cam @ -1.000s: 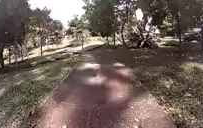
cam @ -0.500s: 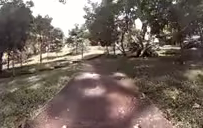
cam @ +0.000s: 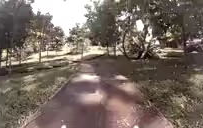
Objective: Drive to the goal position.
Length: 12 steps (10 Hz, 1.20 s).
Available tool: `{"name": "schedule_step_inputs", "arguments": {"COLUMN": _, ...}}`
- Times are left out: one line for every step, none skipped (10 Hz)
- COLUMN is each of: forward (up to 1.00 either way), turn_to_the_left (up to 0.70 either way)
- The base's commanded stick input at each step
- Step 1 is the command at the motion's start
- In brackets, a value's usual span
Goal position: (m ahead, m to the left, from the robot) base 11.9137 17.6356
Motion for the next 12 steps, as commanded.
{"name": "schedule_step_inputs", "arguments": {"forward": 0.45, "turn_to_the_left": 0.0}}
{"name": "schedule_step_inputs", "arguments": {"forward": 0.45, "turn_to_the_left": 0.0}}
{"name": "schedule_step_inputs", "arguments": {"forward": 0.45, "turn_to_the_left": 0.0}}
{"name": "schedule_step_inputs", "arguments": {"forward": 0.45, "turn_to_the_left": 0.0}}
{"name": "schedule_step_inputs", "arguments": {"forward": 0.45, "turn_to_the_left": 0.0}}
{"name": "schedule_step_inputs", "arguments": {"forward": 0.45, "turn_to_the_left": 0.0}}
{"name": "schedule_step_inputs", "arguments": {"forward": 0.45, "turn_to_the_left": 0.0}}
{"name": "schedule_step_inputs", "arguments": {"forward": 0.45, "turn_to_the_left": 0.0}}
{"name": "schedule_step_inputs", "arguments": {"forward": 0.45, "turn_to_the_left": 0.0}}
{"name": "schedule_step_inputs", "arguments": {"forward": 0.45, "turn_to_the_left": 0.0}}
{"name": "schedule_step_inputs", "arguments": {"forward": 0.45, "turn_to_the_left": 0.0}}
{"name": "schedule_step_inputs", "arguments": {"forward": 0.45, "turn_to_the_left": 0.0}}
